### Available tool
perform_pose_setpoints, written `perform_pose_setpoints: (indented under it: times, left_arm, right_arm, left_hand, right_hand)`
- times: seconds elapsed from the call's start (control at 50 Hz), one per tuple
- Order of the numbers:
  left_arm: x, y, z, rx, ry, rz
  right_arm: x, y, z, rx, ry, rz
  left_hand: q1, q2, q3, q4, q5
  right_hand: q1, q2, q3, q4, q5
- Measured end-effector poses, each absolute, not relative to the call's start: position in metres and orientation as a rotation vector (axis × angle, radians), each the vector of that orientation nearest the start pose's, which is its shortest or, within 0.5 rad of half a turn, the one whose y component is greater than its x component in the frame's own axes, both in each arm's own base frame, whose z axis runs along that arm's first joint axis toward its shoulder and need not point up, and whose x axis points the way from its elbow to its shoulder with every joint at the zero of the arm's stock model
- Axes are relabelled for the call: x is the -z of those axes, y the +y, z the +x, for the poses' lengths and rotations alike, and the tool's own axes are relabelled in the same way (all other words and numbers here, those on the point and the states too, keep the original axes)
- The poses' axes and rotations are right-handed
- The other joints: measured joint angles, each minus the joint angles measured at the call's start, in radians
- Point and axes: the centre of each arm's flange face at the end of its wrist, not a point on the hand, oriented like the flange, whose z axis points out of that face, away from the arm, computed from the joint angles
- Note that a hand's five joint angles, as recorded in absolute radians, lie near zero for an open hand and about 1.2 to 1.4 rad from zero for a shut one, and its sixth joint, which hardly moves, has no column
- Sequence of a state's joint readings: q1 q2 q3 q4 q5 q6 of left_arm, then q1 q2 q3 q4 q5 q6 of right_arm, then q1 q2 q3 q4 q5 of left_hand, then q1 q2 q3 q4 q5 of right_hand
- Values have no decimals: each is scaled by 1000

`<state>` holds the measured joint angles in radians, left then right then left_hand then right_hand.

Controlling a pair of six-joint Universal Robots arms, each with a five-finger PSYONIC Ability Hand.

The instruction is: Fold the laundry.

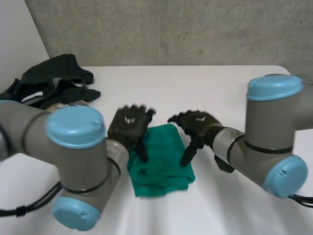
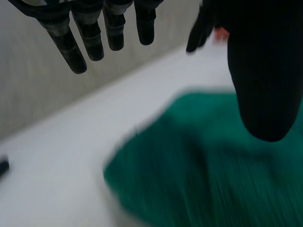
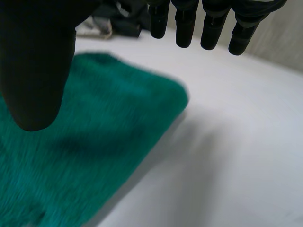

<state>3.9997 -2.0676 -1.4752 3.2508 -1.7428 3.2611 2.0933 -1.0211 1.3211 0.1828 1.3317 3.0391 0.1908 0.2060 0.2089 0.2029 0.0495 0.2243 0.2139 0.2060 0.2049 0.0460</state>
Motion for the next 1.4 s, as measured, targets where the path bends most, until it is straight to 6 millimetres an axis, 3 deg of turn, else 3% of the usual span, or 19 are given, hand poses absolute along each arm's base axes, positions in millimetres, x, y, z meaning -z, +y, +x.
perform_pose_setpoints:
  times: [0.14,0.28,0.34,0.44,0.54,0.66,0.74,0.82,0.92,1.16,1.32,1.4]
  left_arm:
    - [-138,-202,-320,1706,2591,929]
    - [-129,-205,-309,1635,2605,911]
    - [-142,-208,-308,1690,2590,891]
    - [-184,-214,-312,1879,2528,884]
    - [-241,-221,-319,2142,2406,986]
    - [-283,-227,-327,2353,2294,1245]
    - [-296,-223,-333,2411,2276,1464]
    - [-303,-214,-340,2424,2282,1691]
    - [-304,-208,-345,2415,2292,1820]
    - [-297,-205,-350,2389,2323,1849]
    - [-296,-206,-350,2388,2326,1843]
    - [-297,-206,-350,2390,2324,1840]
  right_arm:
    - [-143,-250,324,1198,2263,-947]
    - [-135,-253,323,1257,2272,-1066]
    - [-144,-256,321,1365,2258,-1107]
    - [-167,-255,317,1581,2193,-1137]
    - [-183,-226,317,1775,2045,-1225]
    - [-161,-181,314,1785,1952,-1328]
    - [-142,-161,311,1756,1926,-1360]
    - [-128,-149,312,1764,1880,-1367]
    - [-117,-149,318,1787,1846,-1363]
    - [-98,-171,337,1835,1814,-1357]
    - [-109,-187,351,1929,1739,-1301]
    - [-110,-194,357,1940,1725,-1295]
  left_hand:
    - [0,0,0,0,0]
    - [-2,0,0,0,0]
    - [-5,0,0,0,-2]
    - [-5,0,0,0,-2]
    - [-5,0,0,-1,-2]
    - [-5,0,0,-1,-2]
    - [-5,0,0,-1,-2]
    - [-5,0,0,-1,-2]
    - [-5,0,0,-1,-2]
    - [-5,0,0,-1,-2]
    - [-5,0,0,-1,-2]
    - [-5,0,0,-1,-2]
  right_hand:
    - [0,0,0,0,0]
    - [0,0,0,0,0]
    - [0,0,0,0,0]
    - [0,0,0,0,0]
    - [0,0,0,0,0]
    - [0,0,0,0,0]
    - [0,0,0,0,0]
    - [0,0,0,0,0]
    - [0,0,0,0,0]
    - [0,0,0,0,0]
    - [12,12,20,21,12]
    - [373,364,369,368,339]
